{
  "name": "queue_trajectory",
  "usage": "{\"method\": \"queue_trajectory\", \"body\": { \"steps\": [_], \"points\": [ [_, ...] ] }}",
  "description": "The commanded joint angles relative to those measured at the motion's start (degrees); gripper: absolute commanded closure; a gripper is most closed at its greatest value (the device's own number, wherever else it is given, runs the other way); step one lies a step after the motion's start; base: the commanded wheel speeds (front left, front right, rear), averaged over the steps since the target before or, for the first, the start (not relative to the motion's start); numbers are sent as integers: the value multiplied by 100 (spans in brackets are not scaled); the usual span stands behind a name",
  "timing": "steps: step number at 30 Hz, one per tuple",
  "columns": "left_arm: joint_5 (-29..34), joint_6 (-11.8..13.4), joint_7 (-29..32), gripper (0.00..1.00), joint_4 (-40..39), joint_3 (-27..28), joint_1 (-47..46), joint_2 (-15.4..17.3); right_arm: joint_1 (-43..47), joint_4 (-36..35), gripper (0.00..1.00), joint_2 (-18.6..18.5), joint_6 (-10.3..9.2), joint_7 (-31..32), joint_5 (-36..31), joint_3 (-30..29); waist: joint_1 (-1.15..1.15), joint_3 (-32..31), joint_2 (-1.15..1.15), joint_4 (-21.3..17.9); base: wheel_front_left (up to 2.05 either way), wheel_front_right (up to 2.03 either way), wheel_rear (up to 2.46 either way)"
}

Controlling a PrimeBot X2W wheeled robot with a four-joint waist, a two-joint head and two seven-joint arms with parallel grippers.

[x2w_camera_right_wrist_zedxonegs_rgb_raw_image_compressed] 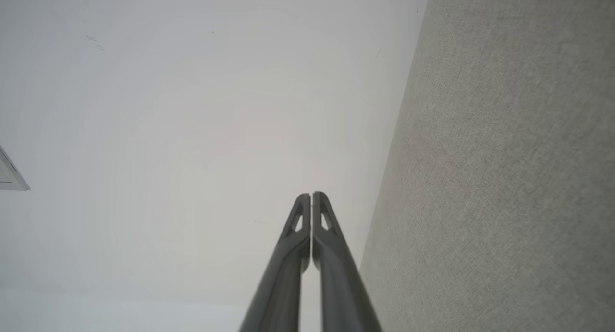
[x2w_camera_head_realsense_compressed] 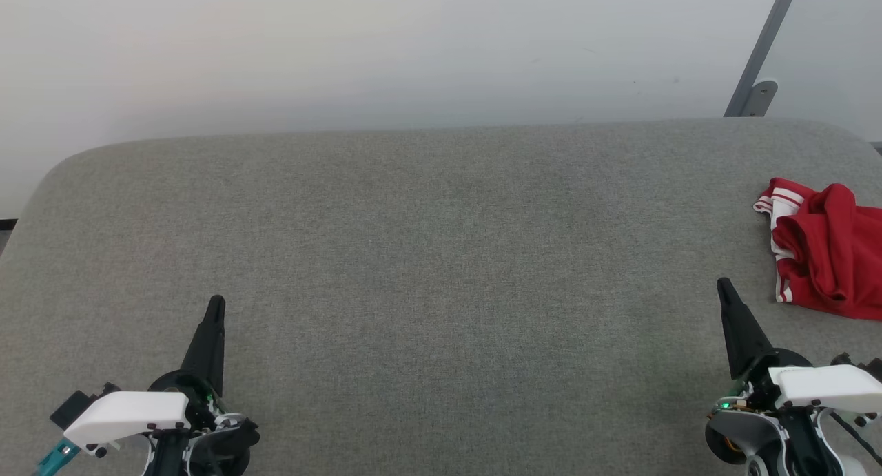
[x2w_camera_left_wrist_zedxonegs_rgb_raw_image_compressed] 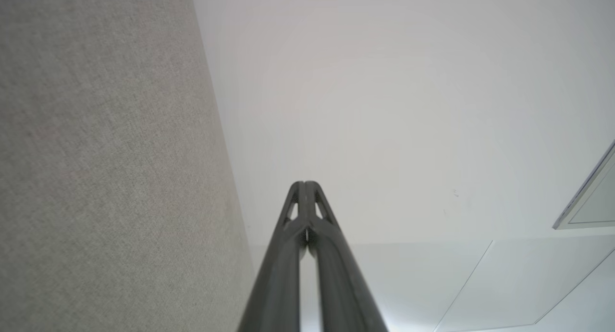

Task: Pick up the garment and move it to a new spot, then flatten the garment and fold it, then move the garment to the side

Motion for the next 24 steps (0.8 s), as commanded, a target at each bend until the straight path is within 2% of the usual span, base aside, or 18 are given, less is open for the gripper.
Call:
{"method": "queue_trajectory", "body": {
  "steps": [1,24],
  "points": [
    [-12,-30,23,100,2,-6,-69,5,-42,17,100,12,0,8,20,-7,0,0,0,0,0,0,0],
    [-15,-30,20,100,1,-10,-69,4,-37,17,100,12,0,7,22,-6,0,0,0,0,0,0,0]
  ]
}}
